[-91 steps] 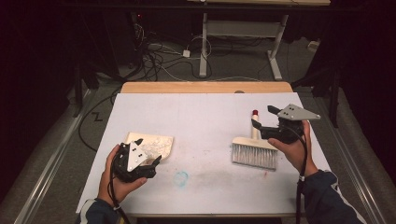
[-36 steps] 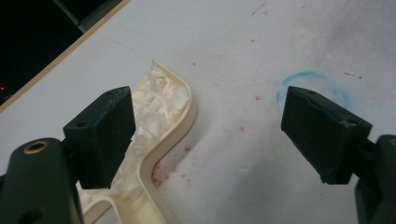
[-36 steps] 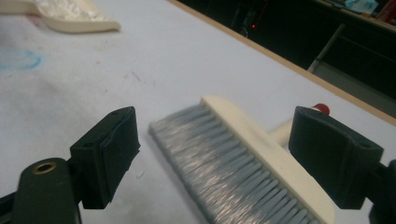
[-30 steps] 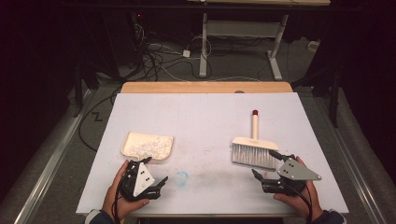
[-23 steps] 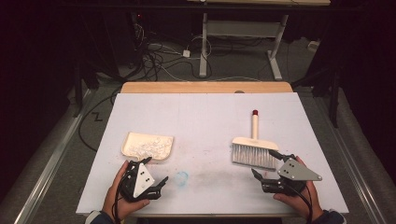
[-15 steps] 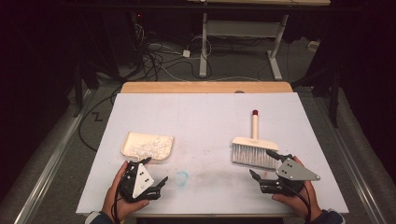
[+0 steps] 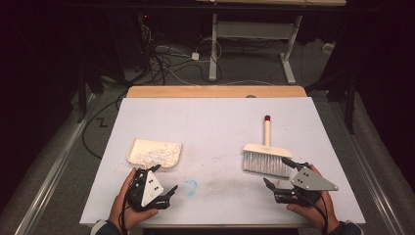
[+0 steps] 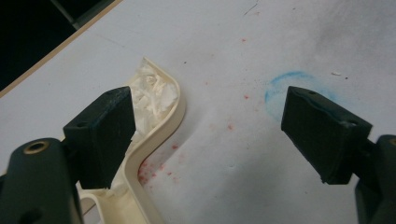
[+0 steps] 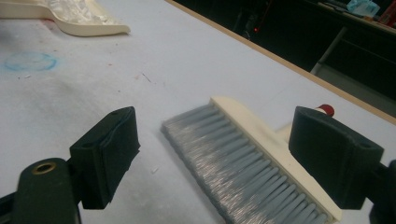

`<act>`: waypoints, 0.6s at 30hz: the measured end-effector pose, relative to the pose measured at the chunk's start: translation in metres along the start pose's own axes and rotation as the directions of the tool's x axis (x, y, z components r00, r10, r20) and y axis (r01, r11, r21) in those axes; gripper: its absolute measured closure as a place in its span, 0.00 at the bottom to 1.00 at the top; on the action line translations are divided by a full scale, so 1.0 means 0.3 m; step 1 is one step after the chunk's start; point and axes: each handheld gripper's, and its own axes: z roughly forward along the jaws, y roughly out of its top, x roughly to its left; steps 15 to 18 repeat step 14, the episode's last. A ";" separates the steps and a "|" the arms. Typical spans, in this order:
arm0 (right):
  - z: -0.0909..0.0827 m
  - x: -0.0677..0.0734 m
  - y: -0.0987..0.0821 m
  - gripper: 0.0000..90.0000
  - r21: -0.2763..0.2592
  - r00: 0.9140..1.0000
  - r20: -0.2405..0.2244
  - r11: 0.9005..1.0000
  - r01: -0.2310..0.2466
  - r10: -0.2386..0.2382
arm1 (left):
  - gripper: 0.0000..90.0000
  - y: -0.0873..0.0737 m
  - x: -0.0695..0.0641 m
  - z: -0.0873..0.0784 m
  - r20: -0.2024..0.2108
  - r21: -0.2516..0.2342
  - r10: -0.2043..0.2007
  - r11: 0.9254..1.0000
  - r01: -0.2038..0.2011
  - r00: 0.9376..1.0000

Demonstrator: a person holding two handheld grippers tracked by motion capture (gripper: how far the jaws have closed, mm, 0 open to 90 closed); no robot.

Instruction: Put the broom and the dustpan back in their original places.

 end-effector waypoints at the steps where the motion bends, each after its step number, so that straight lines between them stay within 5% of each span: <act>1: 0.000 0.000 0.000 0.18 0.000 1.000 -0.002 1.000 0.000 0.000 | 0.19 0.000 0.000 0.001 -0.001 0.004 0.003 1.000 -0.003 1.000; 18: -0.002 -0.015 -0.008 0.19 0.008 1.000 -0.003 1.000 -0.007 0.007 | 0.19 0.010 -0.001 0.024 0.009 0.015 -0.002 1.000 0.002 1.000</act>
